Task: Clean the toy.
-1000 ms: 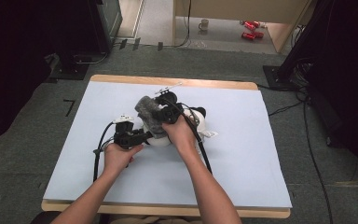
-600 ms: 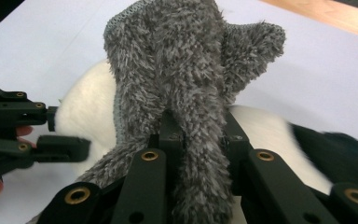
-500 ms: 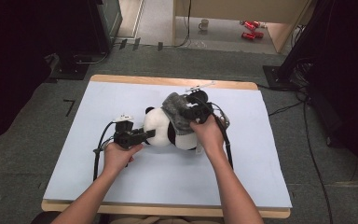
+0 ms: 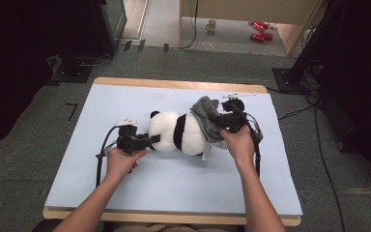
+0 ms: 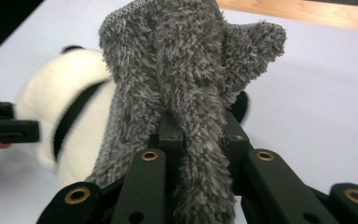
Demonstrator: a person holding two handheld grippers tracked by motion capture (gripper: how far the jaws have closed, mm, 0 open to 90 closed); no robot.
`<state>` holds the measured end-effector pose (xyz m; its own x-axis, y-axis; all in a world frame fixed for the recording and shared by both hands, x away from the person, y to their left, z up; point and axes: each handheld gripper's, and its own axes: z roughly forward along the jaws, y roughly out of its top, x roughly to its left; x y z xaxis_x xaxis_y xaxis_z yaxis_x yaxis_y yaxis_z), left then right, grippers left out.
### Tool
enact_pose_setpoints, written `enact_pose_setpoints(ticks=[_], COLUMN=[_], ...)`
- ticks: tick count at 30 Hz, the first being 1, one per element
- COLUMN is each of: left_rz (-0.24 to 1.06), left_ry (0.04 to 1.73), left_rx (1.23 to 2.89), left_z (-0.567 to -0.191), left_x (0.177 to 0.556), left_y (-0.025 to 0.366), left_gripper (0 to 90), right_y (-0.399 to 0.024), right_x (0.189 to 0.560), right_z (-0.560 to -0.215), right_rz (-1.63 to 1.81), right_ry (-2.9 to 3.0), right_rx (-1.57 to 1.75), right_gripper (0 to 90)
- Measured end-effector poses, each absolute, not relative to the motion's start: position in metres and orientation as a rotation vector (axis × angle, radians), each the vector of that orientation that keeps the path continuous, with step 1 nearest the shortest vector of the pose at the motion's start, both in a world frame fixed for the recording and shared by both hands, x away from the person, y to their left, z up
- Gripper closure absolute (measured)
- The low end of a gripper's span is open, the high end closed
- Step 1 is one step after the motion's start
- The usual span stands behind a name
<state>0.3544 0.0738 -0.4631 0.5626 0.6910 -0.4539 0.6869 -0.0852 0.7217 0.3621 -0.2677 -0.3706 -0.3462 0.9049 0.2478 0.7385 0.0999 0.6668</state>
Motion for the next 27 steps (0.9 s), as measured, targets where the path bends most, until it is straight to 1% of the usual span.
enact_pose_setpoints(ticks=[6,10,14,16,18,21,23,25,27], left_rz=[0.003,-0.019,-0.005,0.007,0.013,-0.001,-0.004,0.023,0.066], left_ry=[1.129,1.154,1.155,1.150,1.142,1.147,1.132,1.103,1.065], left_rx=[1.792,1.817,1.837,1.822,1.802,1.784,1.777,1.767,1.777], left_z=[-0.464,-0.460,-0.458,-0.459,-0.461,-0.462,-0.462,-0.463,-0.465], left_x=[0.353,0.346,0.329,0.329,0.330,0.332,0.334,0.333,0.332], left_y=[0.074,0.076,0.078,0.078,0.078,0.080,0.081,0.082,0.083], left_gripper=[60.3,59.9,58.9,57.4,54.8,46.5,43.0,39.3,37.7], right_y=[-0.280,-0.286,-0.282,-0.281,-0.282,-0.284,-0.285,-0.286,-0.289], right_x=[0.349,0.345,0.339,0.339,0.341,0.343,0.343,0.342,0.343], right_z=[-0.390,-0.402,-0.398,-0.397,-0.399,-0.405,-0.411,-0.415,-0.418], right_rz=[1.073,1.198,1.238,1.223,1.218,1.262,1.295,1.296,1.290], right_ry=[2.127,2.112,2.141,2.151,2.144,2.119,2.095,2.082,2.081], right_rx=[1.643,1.658,1.612,1.594,1.591,1.599,1.617,1.610,1.614], right_gripper=[76.4,76.4,76.4,76.4,76.3,76.2,76.2,76.1,76.1])
